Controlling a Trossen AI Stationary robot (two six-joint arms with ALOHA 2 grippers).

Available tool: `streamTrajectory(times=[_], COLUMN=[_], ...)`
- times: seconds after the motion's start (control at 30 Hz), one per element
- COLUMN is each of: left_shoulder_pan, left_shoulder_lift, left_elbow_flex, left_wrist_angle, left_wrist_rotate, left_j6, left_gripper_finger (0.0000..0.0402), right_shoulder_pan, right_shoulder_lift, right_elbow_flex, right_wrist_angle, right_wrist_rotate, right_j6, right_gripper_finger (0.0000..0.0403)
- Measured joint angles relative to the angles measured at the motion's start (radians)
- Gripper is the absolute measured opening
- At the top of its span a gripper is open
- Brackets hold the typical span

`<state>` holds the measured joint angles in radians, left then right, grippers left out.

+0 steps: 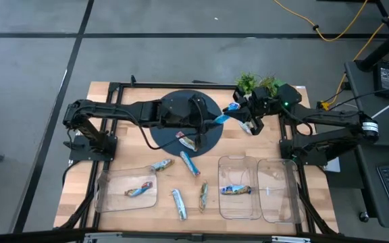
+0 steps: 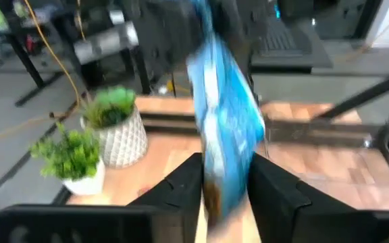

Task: Pick and place Granola Bars by type
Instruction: Put the blue granola bar into the middle transparent bin

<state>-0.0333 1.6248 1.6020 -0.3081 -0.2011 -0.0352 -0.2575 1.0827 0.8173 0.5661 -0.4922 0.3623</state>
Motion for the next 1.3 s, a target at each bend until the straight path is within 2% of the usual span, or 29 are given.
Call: streamTrajectory(times=[0.2, 0.33, 0.5, 0.73, 0.93, 1.3], left_shoulder_pan=[-0.029, -0.040, -0.040, -0.021, 0.003, 0.009], left_shoulder_lift=[-0.066, -0.110, -0.125, -0.111, -0.111, -0.112], left_elbow_flex=[-0.001, -0.001, 0.000, -0.010, -0.028, -0.028], left_wrist_angle=[-0.094, -0.176, -0.223, -0.229, -0.225, -0.239], left_wrist_rotate=[0.024, -0.022, -0.086, -0.096, -0.094, -0.093], left_j6=[-0.031, -0.056, -0.082, -0.083, -0.084, -0.059], left_gripper_finger=[0.0163, 0.0192, 0.0205, 0.0203, 0.0204, 0.0203], right_shoulder_pan=[-0.033, -0.043, -0.037, 0.050, 0.184, 0.455], right_shoulder_lift=[-0.075, -0.162, -0.295, -0.441, -0.464, -0.306], right_elbow_flex=[0.000, 0.000, 0.001, 0.001, 0.003, 0.091], right_wrist_angle=[-0.134, -0.263, -0.497, -0.851, -0.998, -1.201], right_wrist_rotate=[-0.005, -0.026, -0.087, -0.095, 0.000, 0.347], right_j6=[-0.042, -0.094, -0.158, -0.296, -0.267, -0.154], right_gripper_finger=[0.0032, 0.0030, 0.0030, 0.0027, 0.0030, 0.0026])
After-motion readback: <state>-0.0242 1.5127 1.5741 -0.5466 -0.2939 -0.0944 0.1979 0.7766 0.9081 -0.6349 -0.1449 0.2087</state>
